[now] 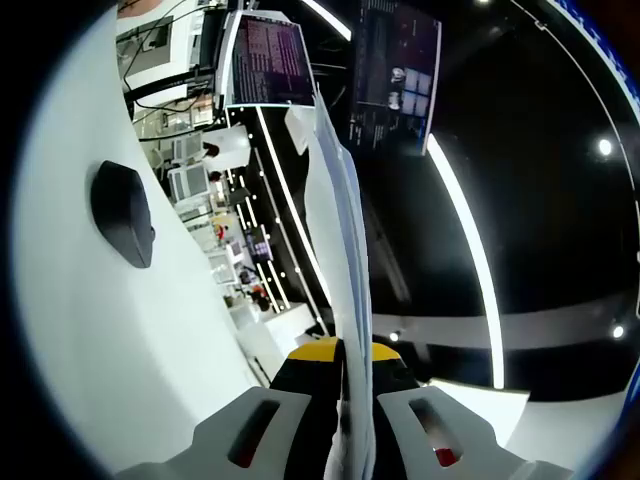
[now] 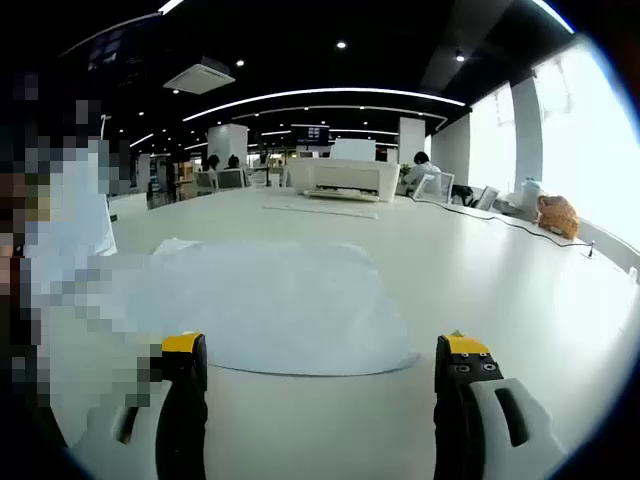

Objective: Organize the stack of printing papers by aligning and flattening the scattered papers on the table

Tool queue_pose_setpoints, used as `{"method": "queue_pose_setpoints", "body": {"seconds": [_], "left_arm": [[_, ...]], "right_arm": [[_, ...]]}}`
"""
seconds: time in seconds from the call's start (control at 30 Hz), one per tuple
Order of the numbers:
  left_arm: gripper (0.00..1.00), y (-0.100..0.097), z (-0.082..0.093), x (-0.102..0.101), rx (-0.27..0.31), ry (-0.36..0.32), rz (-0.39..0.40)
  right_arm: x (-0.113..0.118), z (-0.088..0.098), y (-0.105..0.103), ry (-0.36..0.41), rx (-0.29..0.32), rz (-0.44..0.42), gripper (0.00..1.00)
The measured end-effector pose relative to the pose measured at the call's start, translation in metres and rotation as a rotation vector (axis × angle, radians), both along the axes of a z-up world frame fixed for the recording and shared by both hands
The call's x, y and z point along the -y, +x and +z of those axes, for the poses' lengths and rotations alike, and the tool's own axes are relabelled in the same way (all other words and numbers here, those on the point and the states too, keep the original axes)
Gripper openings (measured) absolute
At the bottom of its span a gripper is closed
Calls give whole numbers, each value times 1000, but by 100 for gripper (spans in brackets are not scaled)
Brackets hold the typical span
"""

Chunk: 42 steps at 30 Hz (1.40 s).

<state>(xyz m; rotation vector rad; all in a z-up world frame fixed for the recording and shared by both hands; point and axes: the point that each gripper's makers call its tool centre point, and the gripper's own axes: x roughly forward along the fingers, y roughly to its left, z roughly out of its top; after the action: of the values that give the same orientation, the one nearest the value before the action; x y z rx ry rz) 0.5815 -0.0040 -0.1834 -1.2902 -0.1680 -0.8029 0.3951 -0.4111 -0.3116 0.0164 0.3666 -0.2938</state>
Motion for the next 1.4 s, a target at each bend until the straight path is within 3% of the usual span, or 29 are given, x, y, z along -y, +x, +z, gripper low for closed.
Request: {"method": "queue_pose_setpoints", "body": {"seconds": [0.3, 0.67, 0.93, 1.1, 1.27, 1.4], "left_arm": [[6, -1, -1, -1, 2, 3, 6], [6, 0, -3, -1, -4, -4, 2], [6, -2, -2, 2, 0, 2, -2], [6, -4, -2, 2, -3, -10, -7], [6, -6, -1, 4, 4, -8, -11], [6, -6, -1, 4, 1, -12, -13]], "right_arm": [[1, 2, -2, 43, 18, -4, 90], [-8, -2, 1, 7, 0, 6, 90], [-7, -4, 0, 48, 5, 1, 90], [-2, 1, 5, 87, 40, -1, 90], [-5, 3, 10, 58, 45, 13, 90], [-5, -3, 11, 45, 3, 4, 90]]}}
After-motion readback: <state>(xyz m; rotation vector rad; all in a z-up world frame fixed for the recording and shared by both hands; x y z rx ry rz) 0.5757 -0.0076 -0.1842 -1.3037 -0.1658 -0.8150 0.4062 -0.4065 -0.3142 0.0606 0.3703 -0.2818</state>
